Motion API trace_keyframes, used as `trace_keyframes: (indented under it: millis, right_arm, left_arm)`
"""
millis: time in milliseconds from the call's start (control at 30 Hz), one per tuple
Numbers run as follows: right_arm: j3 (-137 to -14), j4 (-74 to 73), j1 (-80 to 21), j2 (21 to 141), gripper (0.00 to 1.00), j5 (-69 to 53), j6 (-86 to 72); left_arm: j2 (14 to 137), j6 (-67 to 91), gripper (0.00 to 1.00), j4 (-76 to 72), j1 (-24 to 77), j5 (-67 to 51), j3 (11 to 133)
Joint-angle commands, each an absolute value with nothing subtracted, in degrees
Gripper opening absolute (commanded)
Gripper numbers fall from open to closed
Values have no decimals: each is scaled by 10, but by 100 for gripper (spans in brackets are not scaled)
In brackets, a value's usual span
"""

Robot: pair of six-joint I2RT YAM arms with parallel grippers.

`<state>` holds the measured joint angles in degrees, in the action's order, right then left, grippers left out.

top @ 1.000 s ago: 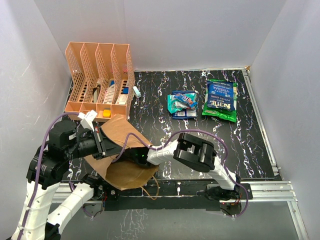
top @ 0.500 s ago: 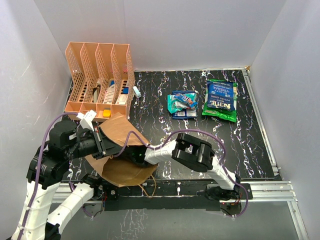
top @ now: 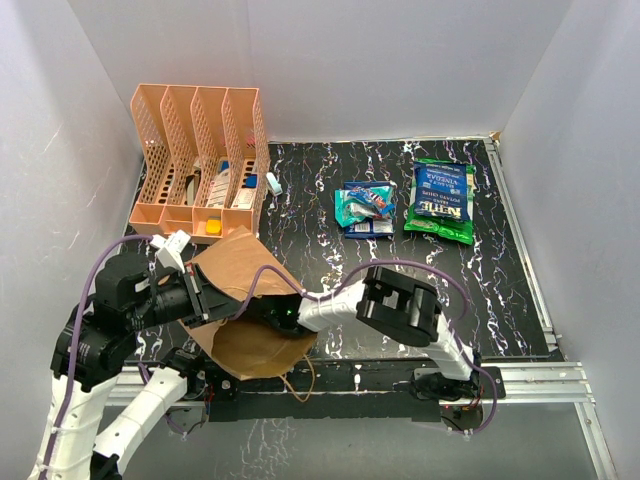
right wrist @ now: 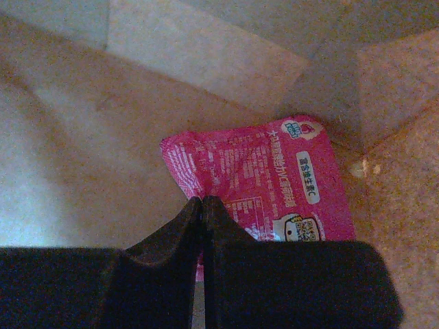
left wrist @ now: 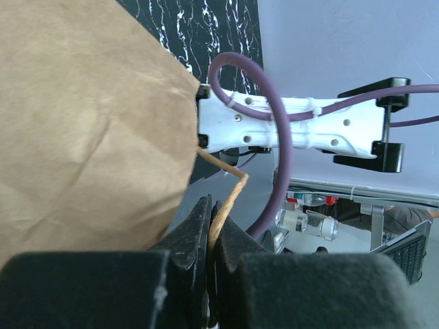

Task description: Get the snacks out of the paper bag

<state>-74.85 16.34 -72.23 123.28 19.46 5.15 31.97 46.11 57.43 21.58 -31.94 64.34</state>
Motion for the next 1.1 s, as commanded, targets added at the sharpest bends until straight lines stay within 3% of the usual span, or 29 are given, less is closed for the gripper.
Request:
trace_keyframes:
  millis: [0,400,600,767,867,967,1067]
  right_arm:
    - [-695,161,-750,1161,7,183,72]
    - [-527,194,-860,964,7,240,98]
    - [-489,102,-888,813,7,289,91]
    - [-478,28,-914,664,7,245,113]
    - [-494,-4,-916,580,7,157,122]
    - [-524,-32,-916,529,7,79,132]
    - [-573,-54,-916,512,7,98,118]
  left_arm:
    - [315,463,0,582,221,-334,623]
    - [338,467,0,547,221,-307,633]
    - [348,464,0,538,221,-313,634]
    - [372,463,0,518,221,-312,646]
    - [392,463,0,506,221,-312,660]
    - [412,465,0,493,221,-313,673]
    - [430,467,0,482,221,-320,683]
